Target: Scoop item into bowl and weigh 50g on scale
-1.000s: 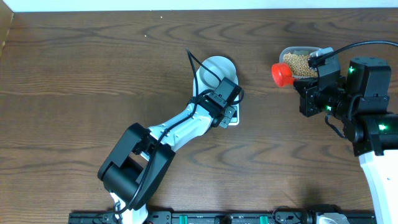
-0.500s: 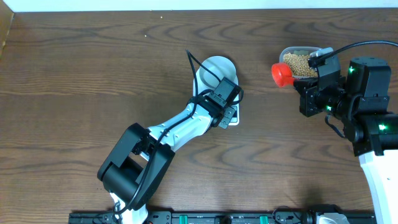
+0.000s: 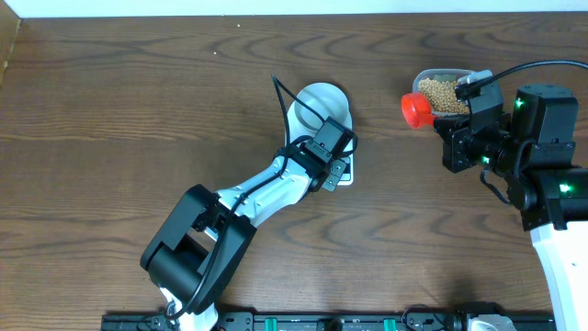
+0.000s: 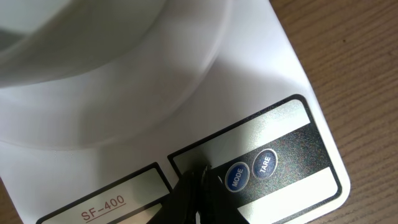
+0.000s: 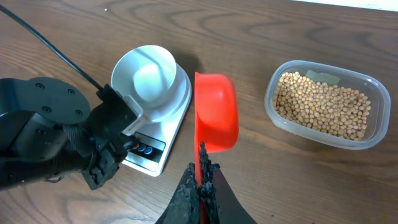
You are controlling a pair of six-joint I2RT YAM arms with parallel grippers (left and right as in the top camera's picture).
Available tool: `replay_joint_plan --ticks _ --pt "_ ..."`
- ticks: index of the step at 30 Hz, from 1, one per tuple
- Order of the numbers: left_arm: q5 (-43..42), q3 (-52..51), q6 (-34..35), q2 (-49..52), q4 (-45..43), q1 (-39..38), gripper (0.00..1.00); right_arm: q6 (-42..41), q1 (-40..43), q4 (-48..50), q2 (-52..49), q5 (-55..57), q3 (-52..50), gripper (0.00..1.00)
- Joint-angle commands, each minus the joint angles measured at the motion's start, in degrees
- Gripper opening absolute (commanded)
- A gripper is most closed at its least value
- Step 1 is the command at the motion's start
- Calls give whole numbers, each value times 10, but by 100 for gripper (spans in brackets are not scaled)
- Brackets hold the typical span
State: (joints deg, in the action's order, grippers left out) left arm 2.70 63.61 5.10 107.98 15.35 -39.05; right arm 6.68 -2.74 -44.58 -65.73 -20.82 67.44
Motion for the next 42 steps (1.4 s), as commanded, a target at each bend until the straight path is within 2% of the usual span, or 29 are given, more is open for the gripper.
replay_joint_plan --ticks 1,13,22,42 --pt "-10 -31 -1 34 9 3 7 -4 4 0 2 -5 12 1" --pt "-10 -31 -1 33 2 3 7 -4 4 0 2 -5 12 1" --pt "-6 -30 -1 -20 10 3 7 -4 4 0 2 -5 12 1" --pt "-8 -30 -1 -51 -4 1 7 -2 4 0 2 -5 12 1"
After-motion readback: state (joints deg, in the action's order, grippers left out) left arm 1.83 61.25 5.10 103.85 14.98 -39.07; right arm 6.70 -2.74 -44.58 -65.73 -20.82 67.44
